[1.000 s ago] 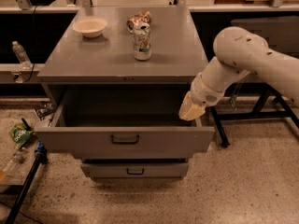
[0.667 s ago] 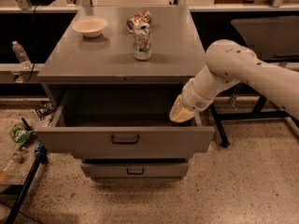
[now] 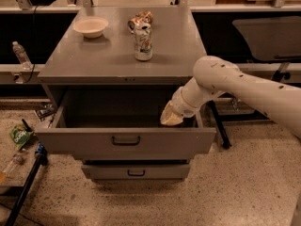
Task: Open top drawer
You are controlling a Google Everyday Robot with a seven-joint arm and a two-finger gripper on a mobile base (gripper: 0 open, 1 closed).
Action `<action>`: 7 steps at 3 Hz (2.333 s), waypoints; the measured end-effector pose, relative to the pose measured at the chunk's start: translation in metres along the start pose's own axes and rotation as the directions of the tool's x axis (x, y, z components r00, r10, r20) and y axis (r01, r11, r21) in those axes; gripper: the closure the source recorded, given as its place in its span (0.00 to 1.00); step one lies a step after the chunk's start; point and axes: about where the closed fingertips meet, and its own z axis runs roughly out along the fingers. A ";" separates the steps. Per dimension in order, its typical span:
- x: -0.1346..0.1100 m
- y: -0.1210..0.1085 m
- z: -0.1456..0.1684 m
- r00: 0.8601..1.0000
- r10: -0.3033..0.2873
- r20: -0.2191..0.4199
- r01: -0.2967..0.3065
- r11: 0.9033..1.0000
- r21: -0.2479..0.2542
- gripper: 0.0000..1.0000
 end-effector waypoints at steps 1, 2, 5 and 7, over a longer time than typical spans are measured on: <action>0.008 0.013 0.027 1.000 0.004 -0.019 -0.005 0.998 -0.063 1.00; 0.013 0.030 0.031 0.999 0.002 -0.037 -0.007 0.991 -0.133 1.00; 0.029 0.088 0.024 0.995 0.063 -0.082 -0.085 0.947 -0.310 1.00; 0.025 0.121 -0.021 0.991 0.111 -0.070 -0.129 0.907 -0.401 1.00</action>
Offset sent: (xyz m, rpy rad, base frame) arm -0.0413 -0.0010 -0.0442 -0.0722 0.1852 0.0871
